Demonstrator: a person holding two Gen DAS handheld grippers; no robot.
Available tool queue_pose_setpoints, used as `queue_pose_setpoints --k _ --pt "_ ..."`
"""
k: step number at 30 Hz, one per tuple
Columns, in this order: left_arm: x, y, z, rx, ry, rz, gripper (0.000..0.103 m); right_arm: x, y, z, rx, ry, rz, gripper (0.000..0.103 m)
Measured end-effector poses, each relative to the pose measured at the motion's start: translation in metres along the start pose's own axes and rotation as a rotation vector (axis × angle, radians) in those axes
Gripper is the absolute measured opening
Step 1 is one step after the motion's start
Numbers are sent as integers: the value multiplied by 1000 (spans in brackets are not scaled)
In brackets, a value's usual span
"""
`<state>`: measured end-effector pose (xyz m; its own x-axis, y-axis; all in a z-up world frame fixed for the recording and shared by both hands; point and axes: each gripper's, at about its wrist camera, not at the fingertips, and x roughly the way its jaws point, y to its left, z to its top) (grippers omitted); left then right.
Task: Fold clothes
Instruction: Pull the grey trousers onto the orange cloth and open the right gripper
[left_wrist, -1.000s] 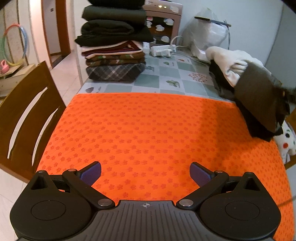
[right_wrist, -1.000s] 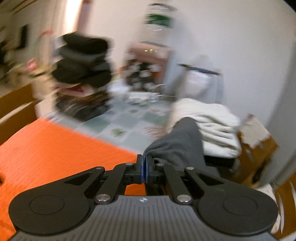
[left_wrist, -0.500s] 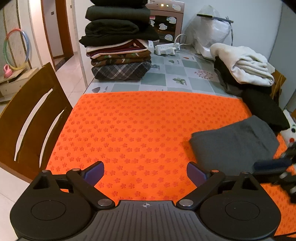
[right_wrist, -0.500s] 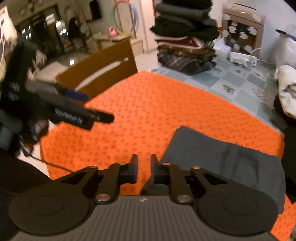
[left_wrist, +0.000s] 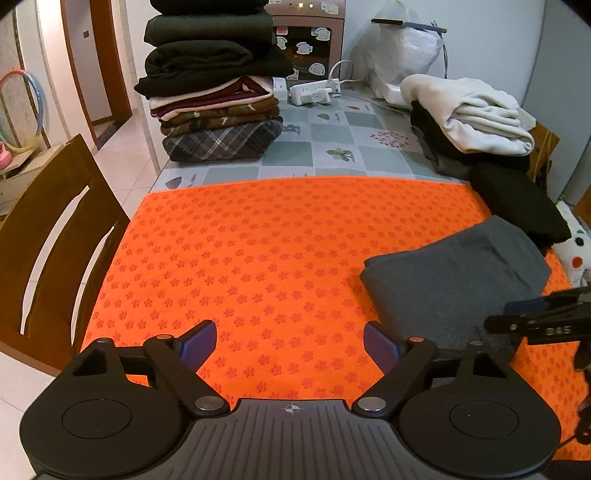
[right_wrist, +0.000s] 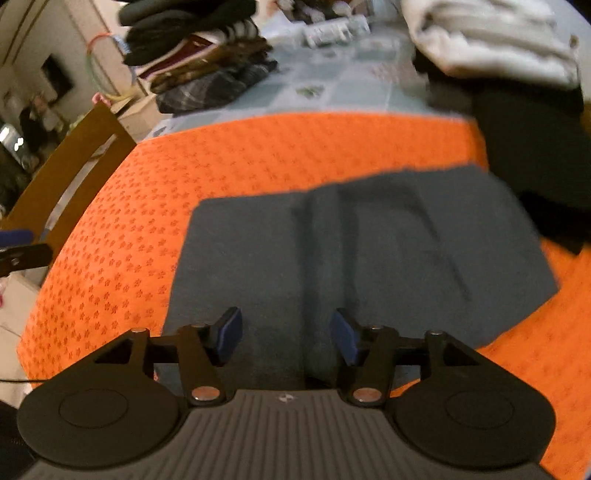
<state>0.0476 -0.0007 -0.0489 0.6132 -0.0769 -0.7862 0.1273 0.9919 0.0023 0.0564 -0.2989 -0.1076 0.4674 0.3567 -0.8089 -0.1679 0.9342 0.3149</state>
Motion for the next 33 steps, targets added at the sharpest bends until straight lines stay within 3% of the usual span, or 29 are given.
queue_pose_setpoints --k 2,4,5,7,11,15,18,21,23,26,33 --pt "-2 0 0 -3 -5 7 85 12 -2 0 14 16 20 58" --pt "-6 2 -2 -11 -14 17 82 19 1 2 2 29 53 19" --pt "-8 3 -2 -17 -18 21 82 19 5 5 -9 22 56 12" --pt "-11 6 -3 -35 -26 29 81 15 16 9 -47 2 57 8" --pt "-19 13 -6 -65 -39 52 81 -4 46 19 -106 -54 113 8" --pt "-27 22 -11 -99 -48 78 81 -11 101 22 -228 -59 262 8" --pt "-31 29 -17 -125 -41 100 81 -8 136 23 -354 -43 326 14" --pt "-33 35 -24 -149 -30 117 81 -14 146 24 -399 -57 351 33" --pt "-34 38 -30 -166 -20 128 81 -19 140 24 -385 -62 352 35" --pt "-34 42 -37 -183 -6 132 81 -22 116 24 -334 -62 283 36" --pt "-33 43 -47 -182 16 127 81 5 45 22 -201 -51 -41 42"
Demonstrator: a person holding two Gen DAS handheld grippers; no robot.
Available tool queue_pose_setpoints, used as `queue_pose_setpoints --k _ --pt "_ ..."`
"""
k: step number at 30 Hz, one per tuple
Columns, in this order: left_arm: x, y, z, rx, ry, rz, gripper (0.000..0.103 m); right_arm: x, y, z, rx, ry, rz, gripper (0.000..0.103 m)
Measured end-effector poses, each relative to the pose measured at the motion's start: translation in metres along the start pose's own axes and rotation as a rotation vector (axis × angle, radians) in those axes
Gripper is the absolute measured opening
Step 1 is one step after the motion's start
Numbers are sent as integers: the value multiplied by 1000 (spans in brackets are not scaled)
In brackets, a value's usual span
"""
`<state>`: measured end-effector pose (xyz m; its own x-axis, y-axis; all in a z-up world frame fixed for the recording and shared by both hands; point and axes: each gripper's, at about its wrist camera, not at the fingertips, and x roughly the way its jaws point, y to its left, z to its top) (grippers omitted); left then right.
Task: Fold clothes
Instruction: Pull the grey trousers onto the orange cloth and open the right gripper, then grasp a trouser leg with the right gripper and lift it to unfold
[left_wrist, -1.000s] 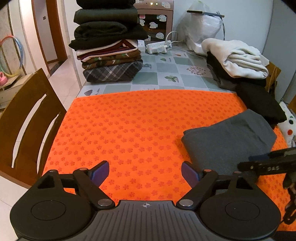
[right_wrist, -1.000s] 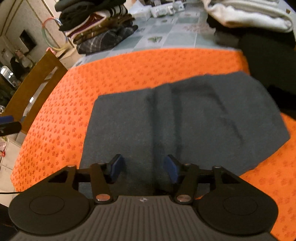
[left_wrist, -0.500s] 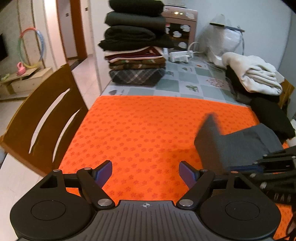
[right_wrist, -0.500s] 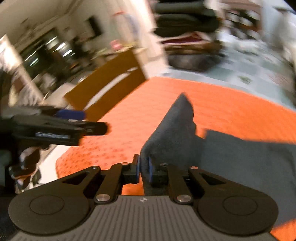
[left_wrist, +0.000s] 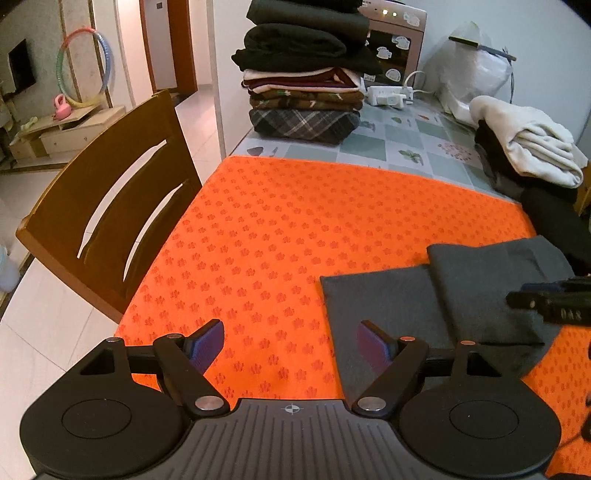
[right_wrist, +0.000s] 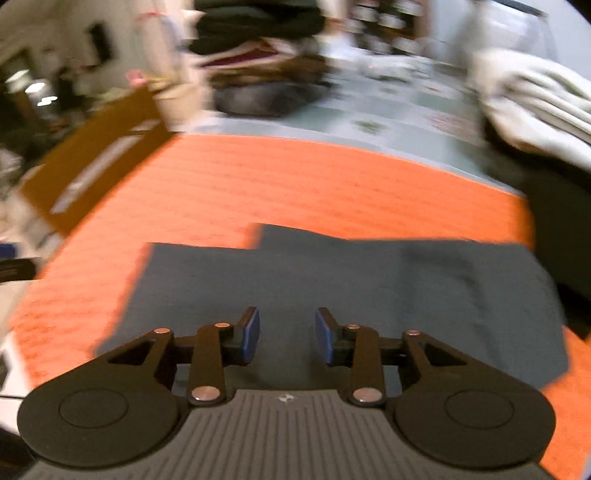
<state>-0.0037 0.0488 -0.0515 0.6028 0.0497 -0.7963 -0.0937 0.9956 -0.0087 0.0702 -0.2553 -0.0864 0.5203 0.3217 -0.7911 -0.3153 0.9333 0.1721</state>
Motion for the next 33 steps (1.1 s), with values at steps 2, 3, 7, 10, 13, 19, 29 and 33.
queue_pose_setpoints --k 2,3,7,10,13,19,29,33 --pt "1 -1 0 4 3 -2 81 5 -23 -5 47 0 -65 45" --pt "1 -2 0 6 4 -3 81 7 -32 -9 72 -4 -85 47" --pt "2 -5 1 20 1 -7 81 33 -65 -4 162 3 -84 47" --pt "2 -7 2 24 -4 -10 81 49 -74 6 200 2 -41 47" --pt "4 -6 3 21 -4 -13 81 63 -79 17 225 -1 -6 47" --pt "15 -2 4 24 -2 -8 81 64 -77 26 232 -19 24 5" --pt "40 -22 22 136 -9 -72 81 -50 -82 -32 383 -178 -113 5" --pt "52 -49 28 238 -2 -121 81 -99 -86 -86 515 -223 -220 5"
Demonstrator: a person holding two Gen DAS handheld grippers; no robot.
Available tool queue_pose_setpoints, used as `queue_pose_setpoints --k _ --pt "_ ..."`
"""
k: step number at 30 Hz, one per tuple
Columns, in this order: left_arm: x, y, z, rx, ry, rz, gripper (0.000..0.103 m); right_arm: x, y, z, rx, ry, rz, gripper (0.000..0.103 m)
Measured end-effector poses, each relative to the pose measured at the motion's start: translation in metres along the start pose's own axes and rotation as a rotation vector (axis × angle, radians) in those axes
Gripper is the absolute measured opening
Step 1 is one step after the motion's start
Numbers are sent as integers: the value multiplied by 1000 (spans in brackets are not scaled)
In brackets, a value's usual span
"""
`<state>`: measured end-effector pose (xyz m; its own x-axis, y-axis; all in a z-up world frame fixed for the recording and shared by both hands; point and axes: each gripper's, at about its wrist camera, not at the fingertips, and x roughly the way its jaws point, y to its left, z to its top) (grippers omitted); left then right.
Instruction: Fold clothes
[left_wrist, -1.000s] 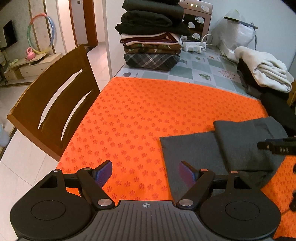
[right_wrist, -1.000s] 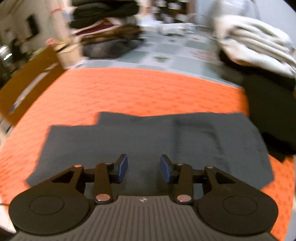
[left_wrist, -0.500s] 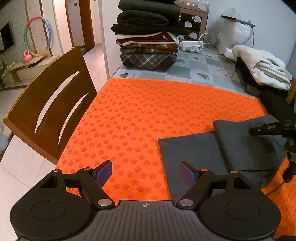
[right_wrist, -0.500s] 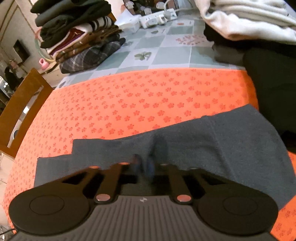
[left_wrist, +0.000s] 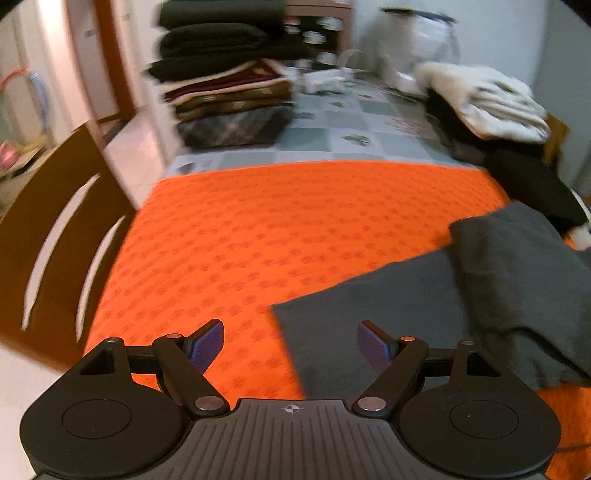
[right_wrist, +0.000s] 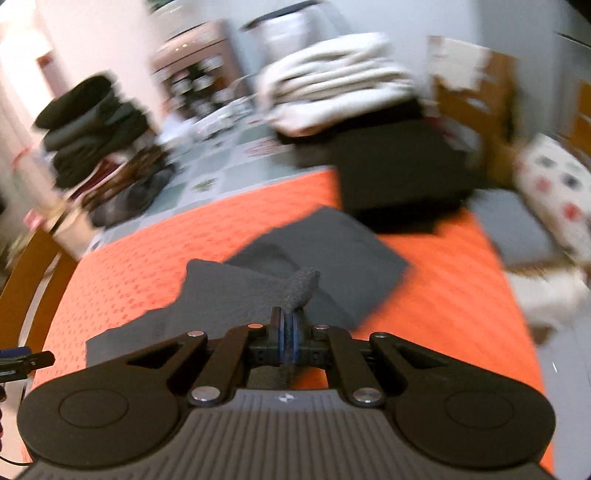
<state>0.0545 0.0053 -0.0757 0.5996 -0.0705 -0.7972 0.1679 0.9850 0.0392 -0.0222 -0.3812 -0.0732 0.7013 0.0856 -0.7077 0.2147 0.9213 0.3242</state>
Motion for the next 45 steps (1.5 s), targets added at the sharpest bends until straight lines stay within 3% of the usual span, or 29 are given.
queue_pose_setpoints --k 4,7,12,15,17,22,29,35,40,45 --pt "15 -30 11 106 2 -54 81 -52 -30 -46 143 -26 -134 5" --pt "26 -53 17 177 -3 -90 81 -81 -46 -84 222 15 -228 5" --pt "45 -81 29 262 -18 -139 81 -103 -63 -135 316 145 -282 5" --pt "60 -91 38 303 -20 -163 81 -102 -63 -149 307 212 -273 6" --pt "70 -96 43 329 -19 -181 81 -104 -57 -149 260 211 -306 12" --pt "98 -111 62 371 -2 -265 75 -105 -50 -119 124 118 -302 43" --pt "128 -142 88 449 -18 -391 71 -56 -48 -59 11 41 -184 50" --pt "154 -176 102 560 -28 -485 67 1 -45 -14 -45 46 -83 58" --pt "176 -195 112 612 -10 -568 55 44 -44 6 -70 58 -34 59" --pt "190 -208 121 624 0 -651 51 74 -46 17 -49 62 2 59"
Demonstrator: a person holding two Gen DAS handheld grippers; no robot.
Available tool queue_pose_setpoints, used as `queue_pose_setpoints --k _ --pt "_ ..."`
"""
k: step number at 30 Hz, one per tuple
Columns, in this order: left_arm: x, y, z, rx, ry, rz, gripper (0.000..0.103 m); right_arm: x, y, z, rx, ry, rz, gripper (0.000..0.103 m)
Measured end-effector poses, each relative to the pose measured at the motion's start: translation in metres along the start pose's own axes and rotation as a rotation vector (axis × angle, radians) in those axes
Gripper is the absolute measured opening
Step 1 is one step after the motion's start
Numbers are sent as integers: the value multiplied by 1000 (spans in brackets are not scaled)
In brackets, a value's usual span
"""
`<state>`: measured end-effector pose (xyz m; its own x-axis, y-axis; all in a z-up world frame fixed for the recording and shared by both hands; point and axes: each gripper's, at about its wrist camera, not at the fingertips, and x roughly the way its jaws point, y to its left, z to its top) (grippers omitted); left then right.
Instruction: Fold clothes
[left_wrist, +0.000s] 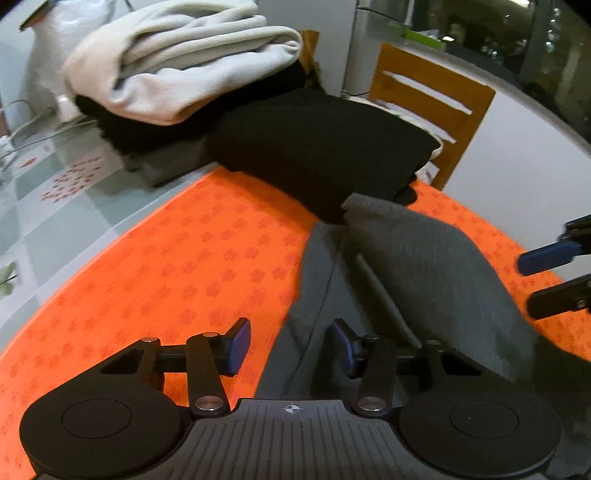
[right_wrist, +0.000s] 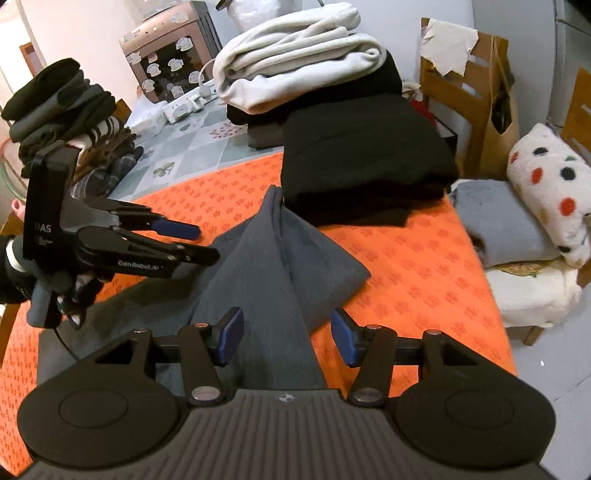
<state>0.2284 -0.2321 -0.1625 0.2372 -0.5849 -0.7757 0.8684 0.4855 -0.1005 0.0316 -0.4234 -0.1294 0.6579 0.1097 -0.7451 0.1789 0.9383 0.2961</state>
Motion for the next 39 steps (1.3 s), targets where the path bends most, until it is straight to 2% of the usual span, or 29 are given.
queue_pose_setpoints --k 5,6,8,9,10,14,19,24,27,31,35,39 --pt "12 -1 3 -27 -19 -67 47 16 3 8 -4 -4 35 57" --pt "12 -1 2 -44 -28 -69 45 18 5 9 -7 0 44 50" --pt "10 1 -1 -86 -48 -63 27 23 7 10 -9 18 49 30" --pt "7 3 -3 -110 -62 -67 18 24 8 10 -1 24 52 15" --pt "3 5 -6 -137 -80 -72 13 25 8 11 6 30 54 5" --pt "-26 8 -17 -207 -164 -43 12 12 12 12 44 -4 50 3" --pt "-77 13 -35 -281 -265 72 12 -18 29 16 28 -70 32 3" --pt "-145 28 -66 -394 -373 245 12 -39 52 34 -25 -144 37 2" --pt "-183 41 -84 -451 -411 353 11 -41 68 52 -69 -182 54 2" --pt "-226 56 -98 -505 -455 493 11 -24 89 84 -132 -213 86 2" --pt "-257 78 -101 -537 -477 587 11 -6 112 116 -183 -234 127 2" --pt "-262 112 -101 -561 -450 676 12 12 136 149 -240 -255 160 2"
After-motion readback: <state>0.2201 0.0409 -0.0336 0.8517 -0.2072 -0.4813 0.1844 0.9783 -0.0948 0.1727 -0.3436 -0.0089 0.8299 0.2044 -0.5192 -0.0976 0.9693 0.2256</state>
